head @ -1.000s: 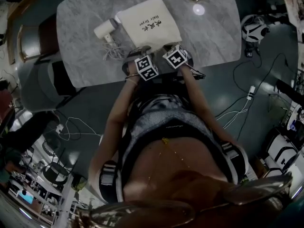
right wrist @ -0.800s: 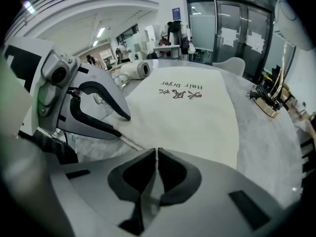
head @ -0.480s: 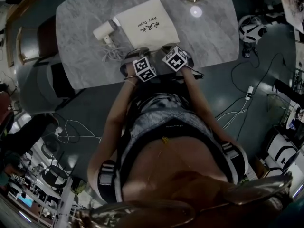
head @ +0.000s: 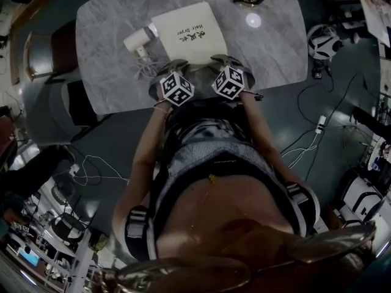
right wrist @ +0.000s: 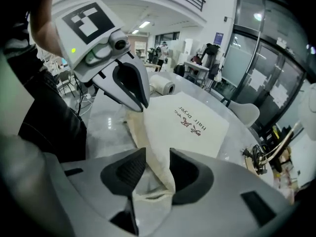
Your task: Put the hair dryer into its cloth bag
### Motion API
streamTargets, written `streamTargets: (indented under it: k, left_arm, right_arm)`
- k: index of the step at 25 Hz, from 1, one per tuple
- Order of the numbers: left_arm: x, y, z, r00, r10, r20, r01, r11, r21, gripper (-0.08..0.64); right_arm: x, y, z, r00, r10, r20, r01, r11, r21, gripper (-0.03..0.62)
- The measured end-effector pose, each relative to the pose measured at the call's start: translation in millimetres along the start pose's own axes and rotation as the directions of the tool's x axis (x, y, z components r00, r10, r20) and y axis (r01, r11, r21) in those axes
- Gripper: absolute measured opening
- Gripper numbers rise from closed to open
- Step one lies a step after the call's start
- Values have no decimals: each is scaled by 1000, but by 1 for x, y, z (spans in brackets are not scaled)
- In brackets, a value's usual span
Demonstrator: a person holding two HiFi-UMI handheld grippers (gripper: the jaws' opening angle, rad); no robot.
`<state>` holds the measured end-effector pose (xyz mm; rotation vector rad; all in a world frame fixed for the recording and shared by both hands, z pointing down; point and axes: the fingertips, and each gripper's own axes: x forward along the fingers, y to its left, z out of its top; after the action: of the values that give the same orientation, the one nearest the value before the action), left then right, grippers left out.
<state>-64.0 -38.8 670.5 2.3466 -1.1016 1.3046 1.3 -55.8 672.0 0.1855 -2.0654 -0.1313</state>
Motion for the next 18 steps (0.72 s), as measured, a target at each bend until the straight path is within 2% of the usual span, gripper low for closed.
streamTargets:
  k: [5,8,11,14,18]
  left_arm:
    - [-16,12,7,997,-20,70,27,995,-99,35]
    - [-24,19,9,994,-24,103,35,994,-106,35]
    - [-31,25,7,994,-14,113,22,997,-76,35]
    - [-35,31,2,992,4,126,6,997,-81,35]
    - [-38,40,1,988,21,151,-2,992,-127,35]
  right_arm:
    - [1,-8,0,996,-84,-35,79,990,-120,212]
    - [3,-14,1,991,-118,-56,106,978,-181,212]
    - [6,-16,6,989,-128,-69,110,969,-221,206]
    - [4,-17,14,991,-123,-48,110,970,-218,109]
    - [-4,-22,24,994,-111,-16,107,982,-155,80]
